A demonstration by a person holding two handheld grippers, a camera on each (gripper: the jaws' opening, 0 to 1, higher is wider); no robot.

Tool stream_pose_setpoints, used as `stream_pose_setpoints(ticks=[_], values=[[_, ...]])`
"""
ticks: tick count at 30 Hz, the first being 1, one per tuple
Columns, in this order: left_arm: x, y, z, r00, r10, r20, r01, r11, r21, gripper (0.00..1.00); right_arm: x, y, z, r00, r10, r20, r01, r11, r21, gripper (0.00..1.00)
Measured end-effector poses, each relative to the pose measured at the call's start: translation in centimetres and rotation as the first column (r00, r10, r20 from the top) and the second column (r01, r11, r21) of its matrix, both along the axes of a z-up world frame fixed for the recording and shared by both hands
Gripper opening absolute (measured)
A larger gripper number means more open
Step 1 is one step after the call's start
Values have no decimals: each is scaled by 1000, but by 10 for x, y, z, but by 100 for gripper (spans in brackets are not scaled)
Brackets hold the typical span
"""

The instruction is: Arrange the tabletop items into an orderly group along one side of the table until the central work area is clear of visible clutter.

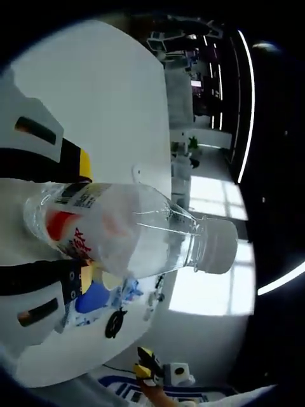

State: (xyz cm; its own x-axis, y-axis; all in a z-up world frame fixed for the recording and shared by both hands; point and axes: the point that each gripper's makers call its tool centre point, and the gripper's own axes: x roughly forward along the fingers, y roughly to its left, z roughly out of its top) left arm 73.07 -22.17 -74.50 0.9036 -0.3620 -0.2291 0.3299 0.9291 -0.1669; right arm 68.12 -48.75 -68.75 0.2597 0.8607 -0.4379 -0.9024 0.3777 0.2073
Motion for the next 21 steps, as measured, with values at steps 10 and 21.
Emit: stream_pose_setpoints(ticks=[10,21], values=[[-2,3,-3,999,42,-19,-42,999,17,55,-1,4,2,1000,10,2,-10,1000,7,26],[-9,-5,10,996,75,-57,-73,997,29,86,5,4,17,1000,3,17,-3,999,47,26]])
